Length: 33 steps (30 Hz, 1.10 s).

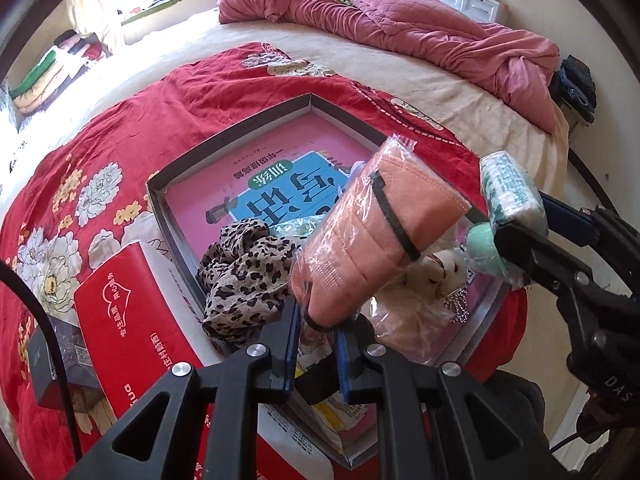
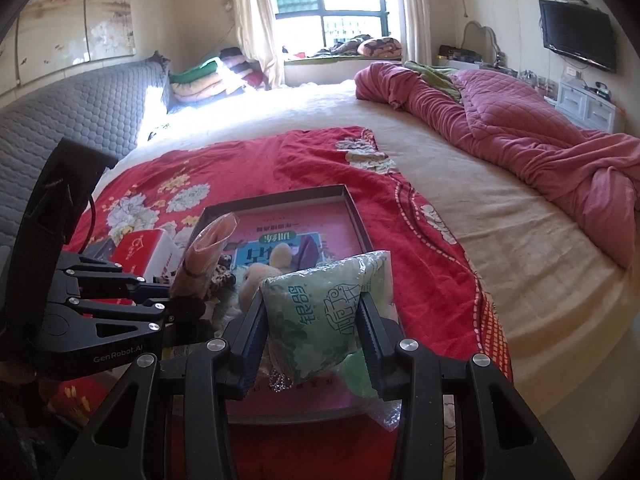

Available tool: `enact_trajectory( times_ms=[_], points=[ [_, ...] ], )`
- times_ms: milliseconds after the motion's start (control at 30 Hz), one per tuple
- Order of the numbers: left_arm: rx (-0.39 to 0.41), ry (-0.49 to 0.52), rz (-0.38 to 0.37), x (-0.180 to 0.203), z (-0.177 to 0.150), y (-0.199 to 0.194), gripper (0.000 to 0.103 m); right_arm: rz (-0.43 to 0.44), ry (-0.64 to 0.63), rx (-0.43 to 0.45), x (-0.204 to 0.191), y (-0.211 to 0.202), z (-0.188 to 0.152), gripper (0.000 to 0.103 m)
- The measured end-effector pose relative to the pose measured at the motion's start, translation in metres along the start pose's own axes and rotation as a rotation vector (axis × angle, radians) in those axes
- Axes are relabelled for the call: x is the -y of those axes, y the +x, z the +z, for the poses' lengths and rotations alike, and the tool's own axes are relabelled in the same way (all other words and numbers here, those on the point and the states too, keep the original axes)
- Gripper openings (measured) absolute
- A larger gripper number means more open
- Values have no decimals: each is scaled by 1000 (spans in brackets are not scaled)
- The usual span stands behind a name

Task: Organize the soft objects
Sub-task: 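Carry the pink towel in the left tool and tissue pack in the right tool over the tray, then lower and open the right tool releasing the tissue pack while the left tool releases the pink towel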

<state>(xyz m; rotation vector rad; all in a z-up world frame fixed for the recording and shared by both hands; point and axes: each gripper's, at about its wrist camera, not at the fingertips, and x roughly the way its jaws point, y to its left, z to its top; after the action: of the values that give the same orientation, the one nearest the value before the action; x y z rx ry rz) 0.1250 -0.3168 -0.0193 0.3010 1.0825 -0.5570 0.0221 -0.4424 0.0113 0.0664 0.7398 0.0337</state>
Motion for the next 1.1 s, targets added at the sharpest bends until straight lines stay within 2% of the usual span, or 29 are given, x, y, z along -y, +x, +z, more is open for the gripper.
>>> enact_trajectory(
  times_ms=[133,300,600,733,967,1033,1100],
  points=[
    [-4,-8,-8,-2,2,2,18,23,-12,-12,-6,13,-1,45],
    [-5,-20,-13,-6,3,4,18,9,-42,-35,-13,27,-2,47],
    [-9,-29,-12,-8,3,6,18,32,-44,-22,-13,38,0,50],
    [-11,-30,-13,-9,2,6,18,69,-21,-21,-13,37,2,60],
    [-14,-41,-18,-10,2,7,18,94,-2,-14,-12,33,0,63],
    [-16,-38,-22,-10,3,7,18,104,3,3,-11,29,-2,76],
    [-22,-45,-37,-10,3,7,20,118,8,19,-9,24,-4,76]
  ],
)
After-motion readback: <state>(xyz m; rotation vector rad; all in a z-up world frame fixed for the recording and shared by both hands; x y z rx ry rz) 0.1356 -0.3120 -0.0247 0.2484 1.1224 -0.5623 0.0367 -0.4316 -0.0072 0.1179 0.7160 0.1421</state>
